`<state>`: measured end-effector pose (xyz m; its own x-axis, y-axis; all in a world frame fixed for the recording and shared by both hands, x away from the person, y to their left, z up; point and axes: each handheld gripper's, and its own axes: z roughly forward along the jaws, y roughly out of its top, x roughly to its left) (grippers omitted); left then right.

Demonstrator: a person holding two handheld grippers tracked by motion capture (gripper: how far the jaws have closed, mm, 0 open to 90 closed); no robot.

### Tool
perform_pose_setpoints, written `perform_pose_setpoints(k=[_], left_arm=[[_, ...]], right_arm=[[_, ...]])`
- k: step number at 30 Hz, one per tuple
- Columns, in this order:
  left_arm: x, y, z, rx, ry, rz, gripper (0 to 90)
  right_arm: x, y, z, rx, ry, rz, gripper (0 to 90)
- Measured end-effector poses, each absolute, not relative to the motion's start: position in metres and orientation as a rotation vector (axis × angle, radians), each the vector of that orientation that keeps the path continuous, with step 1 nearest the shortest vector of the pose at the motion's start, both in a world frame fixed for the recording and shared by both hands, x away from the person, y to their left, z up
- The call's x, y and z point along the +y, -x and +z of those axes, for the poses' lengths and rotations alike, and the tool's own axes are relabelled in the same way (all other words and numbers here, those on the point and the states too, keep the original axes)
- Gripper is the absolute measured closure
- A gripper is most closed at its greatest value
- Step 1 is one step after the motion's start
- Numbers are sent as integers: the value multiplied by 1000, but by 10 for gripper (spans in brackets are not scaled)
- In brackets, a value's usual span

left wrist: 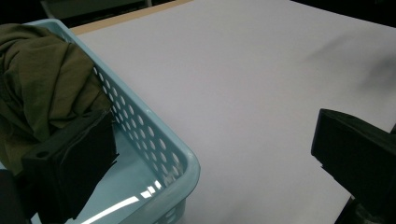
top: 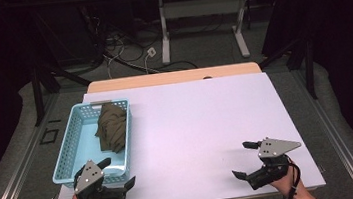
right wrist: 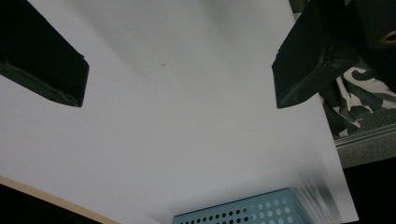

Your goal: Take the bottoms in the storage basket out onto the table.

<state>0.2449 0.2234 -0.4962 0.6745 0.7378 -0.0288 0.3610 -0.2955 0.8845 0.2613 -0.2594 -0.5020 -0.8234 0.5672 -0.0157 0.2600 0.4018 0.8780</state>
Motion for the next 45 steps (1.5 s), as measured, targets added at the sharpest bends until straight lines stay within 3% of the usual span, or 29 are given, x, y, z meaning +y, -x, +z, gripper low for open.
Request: perform_pose_setpoints(k=[23, 45], left_arm=[[218, -251, -493, 905, -1937, 439, 0], [218, -259, -481, 940, -1946, 487, 0]], right_arm=[[-255, -264, -505, 2391, -721, 1353, 36], [-254, -266, -507, 2397, -710, 1332, 39]])
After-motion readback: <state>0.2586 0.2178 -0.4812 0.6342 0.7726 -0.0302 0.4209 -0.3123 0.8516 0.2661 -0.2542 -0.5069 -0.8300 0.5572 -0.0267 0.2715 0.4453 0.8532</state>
